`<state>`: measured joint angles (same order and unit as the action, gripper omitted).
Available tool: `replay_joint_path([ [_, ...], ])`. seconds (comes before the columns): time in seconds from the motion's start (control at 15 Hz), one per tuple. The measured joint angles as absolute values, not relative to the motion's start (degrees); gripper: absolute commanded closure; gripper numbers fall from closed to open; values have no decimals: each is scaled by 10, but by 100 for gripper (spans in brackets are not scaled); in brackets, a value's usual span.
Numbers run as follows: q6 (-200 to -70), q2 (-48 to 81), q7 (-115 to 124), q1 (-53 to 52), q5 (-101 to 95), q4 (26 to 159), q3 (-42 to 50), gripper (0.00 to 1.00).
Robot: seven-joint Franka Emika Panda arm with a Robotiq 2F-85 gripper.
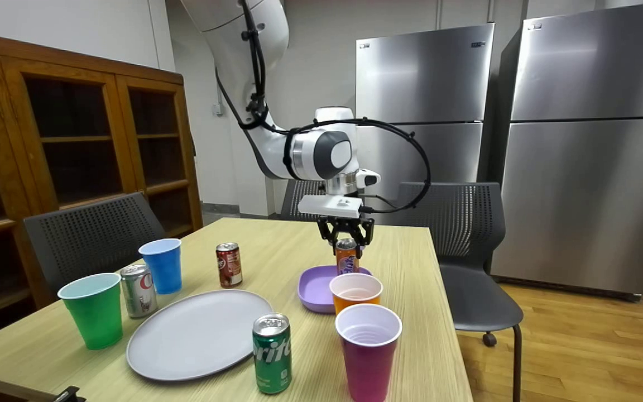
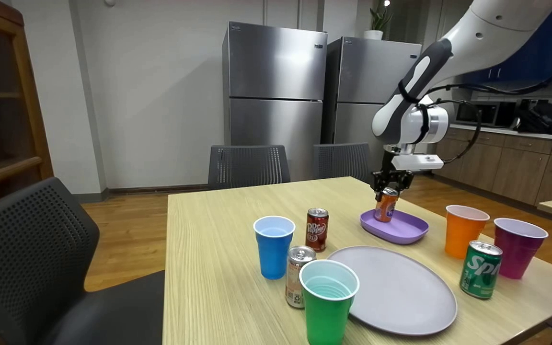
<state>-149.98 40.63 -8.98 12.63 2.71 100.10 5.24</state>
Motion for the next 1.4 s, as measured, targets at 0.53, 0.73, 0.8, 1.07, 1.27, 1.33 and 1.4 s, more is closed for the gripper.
replay_joint_path([
  [0.53,-1491,407,-90,127,27,998,52,11],
  [0.73,-1483,408,-90,127,27,997,52,0],
  [0.8,-1480,409,-90,128,27,998,52,0],
  [1.07,-1478,409,-90,131,27,998,52,0],
  [1.27,-1478,406,-90,135,27,998,52,0],
  [1.33,-1479,404,-90,137,27,998,52,0],
  [1.4,-1479,402,-90,138,27,999,52,0],
])
